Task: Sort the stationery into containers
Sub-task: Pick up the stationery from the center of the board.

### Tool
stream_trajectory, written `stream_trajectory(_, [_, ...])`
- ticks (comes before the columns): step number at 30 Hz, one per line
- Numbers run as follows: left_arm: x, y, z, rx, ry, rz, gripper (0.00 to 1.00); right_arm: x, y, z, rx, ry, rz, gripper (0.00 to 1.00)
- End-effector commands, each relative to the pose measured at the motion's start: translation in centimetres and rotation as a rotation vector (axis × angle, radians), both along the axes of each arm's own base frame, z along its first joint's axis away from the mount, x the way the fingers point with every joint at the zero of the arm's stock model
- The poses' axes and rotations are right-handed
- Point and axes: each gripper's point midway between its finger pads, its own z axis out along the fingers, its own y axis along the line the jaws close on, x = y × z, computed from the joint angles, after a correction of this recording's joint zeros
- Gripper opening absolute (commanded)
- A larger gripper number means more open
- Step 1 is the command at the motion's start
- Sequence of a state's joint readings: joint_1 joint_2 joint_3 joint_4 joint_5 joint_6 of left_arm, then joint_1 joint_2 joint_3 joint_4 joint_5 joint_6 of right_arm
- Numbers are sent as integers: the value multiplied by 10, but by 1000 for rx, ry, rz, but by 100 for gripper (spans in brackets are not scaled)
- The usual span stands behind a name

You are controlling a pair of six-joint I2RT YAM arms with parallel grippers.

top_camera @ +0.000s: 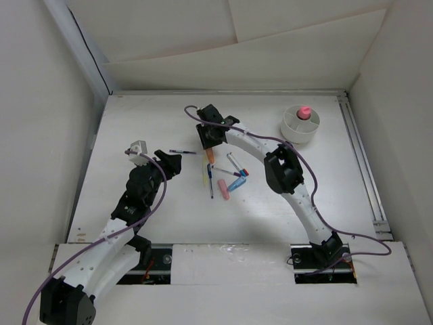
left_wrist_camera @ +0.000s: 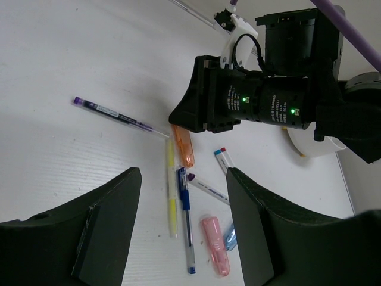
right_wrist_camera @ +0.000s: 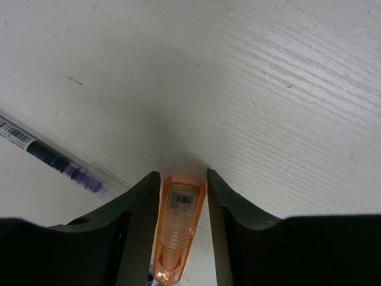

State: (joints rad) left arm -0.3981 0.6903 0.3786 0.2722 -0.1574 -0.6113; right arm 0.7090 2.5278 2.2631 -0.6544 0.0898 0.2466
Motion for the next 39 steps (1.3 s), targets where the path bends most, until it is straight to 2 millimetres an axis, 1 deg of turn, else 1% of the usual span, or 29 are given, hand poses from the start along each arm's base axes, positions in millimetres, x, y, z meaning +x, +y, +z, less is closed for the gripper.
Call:
stream_trajectory(1, [2,-4,31,-37,-75,-13,56,3,4,5,-7,-29,-12,41])
stream_trajectory(3, [2,-4,31,-37,-75,-13,56,3,1,2,-19,-28,-19,36])
stream_trajectory(4, [2,-4,31,-37,-75,-13,56,4,0,7,-19,-40,-25,34])
stream_trajectory(5, [1,-4,34,-41,-83,-13,56,4,0,7,-19,-40,-26,31])
stream_trajectory(6, [1,-4,34,-41,-83,-13,56,6,2,14,-7,-54,-26,29])
stream_trajectory(7, [1,-4,34,-41,-83,-13,56,5,0,10,-14,-46,-26,27])
stream_trajectory(8, [1,-4,34,-41,-83,-13,56,6,1,22,0,-62,-26,27])
stream_trajectory(9, [1,-4,34,-41,-83,-13,56,7,-1,20,-6,-67,-33,29])
stream_trajectory(10, [1,-4,34,-41,-83,-13,56,7,0,28,4,-78,-33,33])
stream_trajectory(11, [1,-4,34,-41,-83,-13,56,7,0,29,4,-79,-33,40])
stream_trajectory(12, [1,-4,34,-41,-83,-13,56,8,0,34,10,-85,-33,50])
stream_trajectory(14, [1,-4,34,-41,-83,-13,56,9,-1,34,5,-90,-39,54])
stream_trajectory(18, [1,-4,34,-41,-83,-13,56,4,-6,25,-17,-66,-38,54])
stream_trajectory(19, [1,-4,34,-41,-83,-13,56,2,-7,21,-24,-58,-38,50])
stream_trajectory(20, [1,-4,34,-41,-83,-13,56,2,-7,20,-24,-58,-38,46])
stream_trajectory(22, [1,-4,34,-41,-83,-13,56,0,-8,17,-30,-52,-38,44])
stream_trajectory(24, [1,-4,34,-41,-83,-13,56,2,-7,18,-24,-58,-38,44])
stream_trajectory(25, [1,-4,34,-41,-83,-13,56,-2,-10,10,-38,-43,-37,44])
stream_trajectory(27, [1,-4,34,-41,-83,-13,56,-3,-11,17,-30,-51,-38,45])
stream_trajectory(30, [1,-5,34,-42,-83,-22,56,-5,-12,15,-28,-45,-45,47])
stream_trajectory(31, [1,-5,34,-42,-83,-22,56,-5,-12,15,-28,-45,-45,49])
stream_trajectory(32, [1,-5,34,-42,-83,-22,56,-4,-12,20,-22,-52,-45,51])
stream_trajectory(34, [1,-5,34,-42,-83,-22,56,-7,-15,15,-34,-39,-45,52])
stream_trajectory(35, [1,-5,34,-42,-83,-22,56,-7,-14,21,-27,-46,-45,49])
stream_trajectory(36, [1,-5,34,-42,-83,-22,56,-7,-14,21,-27,-46,-45,41])
stream_trajectory(39, [1,-5,34,-42,-83,-22,56,-5,-13,23,-21,-53,-45,34])
